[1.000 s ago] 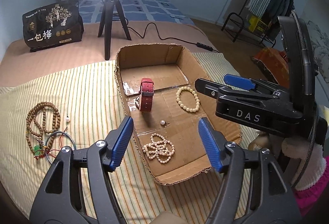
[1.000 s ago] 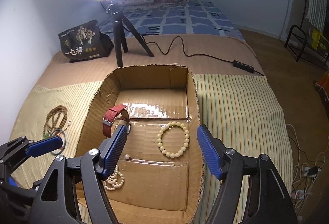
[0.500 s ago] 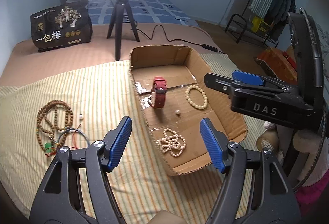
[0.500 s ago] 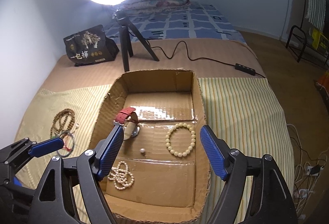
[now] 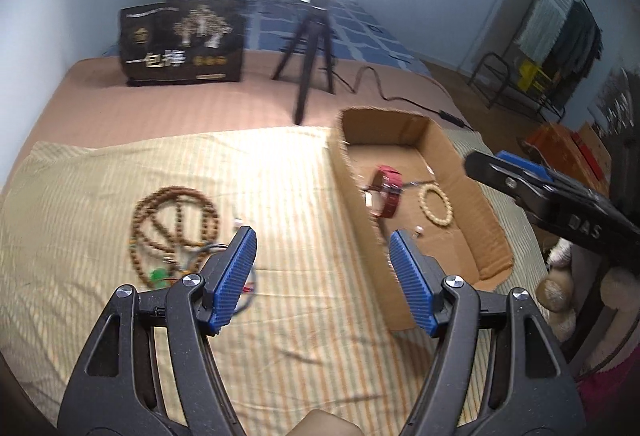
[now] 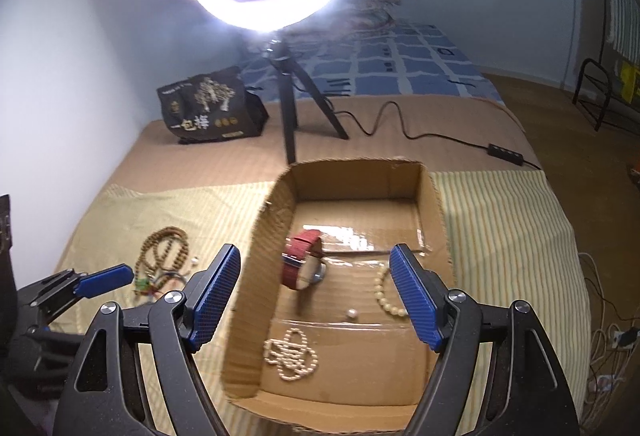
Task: Organize jewelry
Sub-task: 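Move both open tools back toward the wooden bead necklace and bangle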
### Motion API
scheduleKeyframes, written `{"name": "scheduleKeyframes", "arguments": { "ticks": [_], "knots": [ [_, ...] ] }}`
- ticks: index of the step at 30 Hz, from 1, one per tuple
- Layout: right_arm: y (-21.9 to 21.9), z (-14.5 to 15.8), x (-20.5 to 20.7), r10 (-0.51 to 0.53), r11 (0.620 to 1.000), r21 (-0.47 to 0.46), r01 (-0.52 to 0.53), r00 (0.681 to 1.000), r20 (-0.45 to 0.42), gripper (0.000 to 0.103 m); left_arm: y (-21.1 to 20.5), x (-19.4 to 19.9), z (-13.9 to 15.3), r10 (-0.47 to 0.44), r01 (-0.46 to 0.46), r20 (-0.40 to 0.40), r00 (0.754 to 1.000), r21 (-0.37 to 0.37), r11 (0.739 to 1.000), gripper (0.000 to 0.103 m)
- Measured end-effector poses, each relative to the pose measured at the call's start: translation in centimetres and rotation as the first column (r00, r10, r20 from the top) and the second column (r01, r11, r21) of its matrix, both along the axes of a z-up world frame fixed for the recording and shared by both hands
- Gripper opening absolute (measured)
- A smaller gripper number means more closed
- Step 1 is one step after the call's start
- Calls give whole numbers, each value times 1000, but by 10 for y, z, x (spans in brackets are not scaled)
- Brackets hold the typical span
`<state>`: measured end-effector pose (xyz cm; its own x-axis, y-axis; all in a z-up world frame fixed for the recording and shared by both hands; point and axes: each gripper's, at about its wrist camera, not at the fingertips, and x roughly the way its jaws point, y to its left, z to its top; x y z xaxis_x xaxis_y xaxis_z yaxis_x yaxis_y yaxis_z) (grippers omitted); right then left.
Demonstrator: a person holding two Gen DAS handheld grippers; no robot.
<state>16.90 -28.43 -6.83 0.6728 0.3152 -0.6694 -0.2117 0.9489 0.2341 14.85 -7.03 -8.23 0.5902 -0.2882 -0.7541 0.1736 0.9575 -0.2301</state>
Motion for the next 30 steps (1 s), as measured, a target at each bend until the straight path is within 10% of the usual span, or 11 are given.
{"name": "scheduleKeyframes", "arguments": {
  "ticks": [16,30],
  "knots": [
    [49,16,-13,129,989,65,-131,991,34,77,125,14,34,162,-162,46,986,-9,987,71],
    [131,-18,-30,333,943,11,-333,942,-38,77,171,5,-43,90,-92,-42,995,-33,995,70]
  ]
}}
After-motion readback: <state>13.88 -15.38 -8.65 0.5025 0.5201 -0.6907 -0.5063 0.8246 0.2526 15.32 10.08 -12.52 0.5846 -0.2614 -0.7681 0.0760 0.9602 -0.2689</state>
